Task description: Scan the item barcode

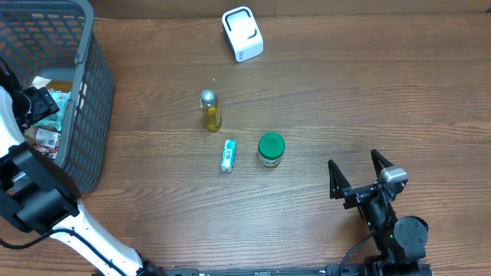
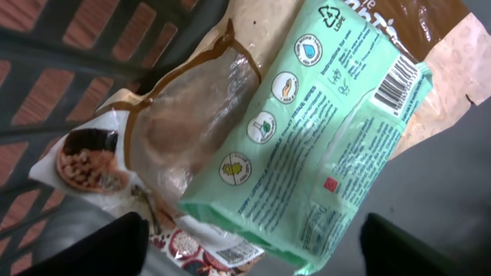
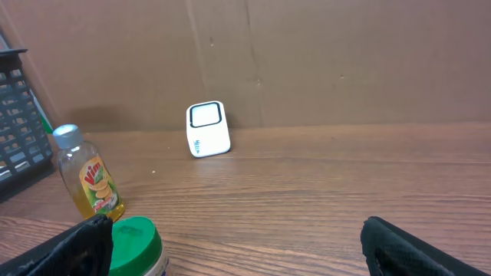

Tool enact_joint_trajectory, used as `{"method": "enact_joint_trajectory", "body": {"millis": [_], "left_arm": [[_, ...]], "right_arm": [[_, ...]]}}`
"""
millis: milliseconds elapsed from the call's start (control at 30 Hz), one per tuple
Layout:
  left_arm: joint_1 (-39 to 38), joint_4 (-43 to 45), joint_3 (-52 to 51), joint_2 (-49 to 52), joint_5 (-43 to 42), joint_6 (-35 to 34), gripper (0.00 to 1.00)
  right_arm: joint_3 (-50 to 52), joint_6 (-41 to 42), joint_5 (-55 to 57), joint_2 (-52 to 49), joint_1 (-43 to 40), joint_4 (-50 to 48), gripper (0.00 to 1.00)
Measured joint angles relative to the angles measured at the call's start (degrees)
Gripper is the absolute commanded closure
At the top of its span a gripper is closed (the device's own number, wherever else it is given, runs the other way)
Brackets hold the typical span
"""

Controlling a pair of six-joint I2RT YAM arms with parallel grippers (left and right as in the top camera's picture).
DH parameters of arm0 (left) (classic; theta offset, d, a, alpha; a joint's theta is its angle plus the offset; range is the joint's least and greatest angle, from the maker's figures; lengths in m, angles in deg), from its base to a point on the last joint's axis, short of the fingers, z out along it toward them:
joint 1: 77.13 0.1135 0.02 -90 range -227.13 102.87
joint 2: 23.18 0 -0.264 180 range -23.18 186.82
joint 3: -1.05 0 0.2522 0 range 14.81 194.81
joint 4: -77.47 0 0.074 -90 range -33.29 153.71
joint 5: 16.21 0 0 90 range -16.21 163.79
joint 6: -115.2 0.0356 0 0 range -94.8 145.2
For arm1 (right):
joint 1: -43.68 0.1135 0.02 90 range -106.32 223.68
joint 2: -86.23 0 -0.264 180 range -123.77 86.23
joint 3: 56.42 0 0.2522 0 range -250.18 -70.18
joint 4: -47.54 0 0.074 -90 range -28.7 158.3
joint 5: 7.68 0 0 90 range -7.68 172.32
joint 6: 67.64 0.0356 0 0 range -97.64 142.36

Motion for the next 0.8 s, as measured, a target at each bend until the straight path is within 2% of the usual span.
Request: {"method": "enact_joint_trajectory", "body": {"millis": [133,500,600,633,800], "left_arm": [[0.0,1.2,-1.0,0.0,0.0,-1.4,0.30],[0.1,2.8,-2.9,0.0,0.0,-1.5,0.31],[0.1,4.3,-4.7,0.0,-0.1,-1.8,0.45],[0.1,4.7,-5.2,0.0,-0.3,-2.2,0.54],[0.0,5.1,-5.9,0.0,-1.1,-2.8,0.88]], "right_arm": [[0.0,0.0,0.0,0.0,0.0,0.0,0.00],[0.0,0.0,0.0,0.0,0.0,0.0,0.00],[0.0,0.0,0.0,0.0,0.0,0.0,0.00],[0.0,0.0,0.0,0.0,0.0,0.0,0.00],[0.0,0.0,0.0,0.0,0.0,0.0,0.00]]}}
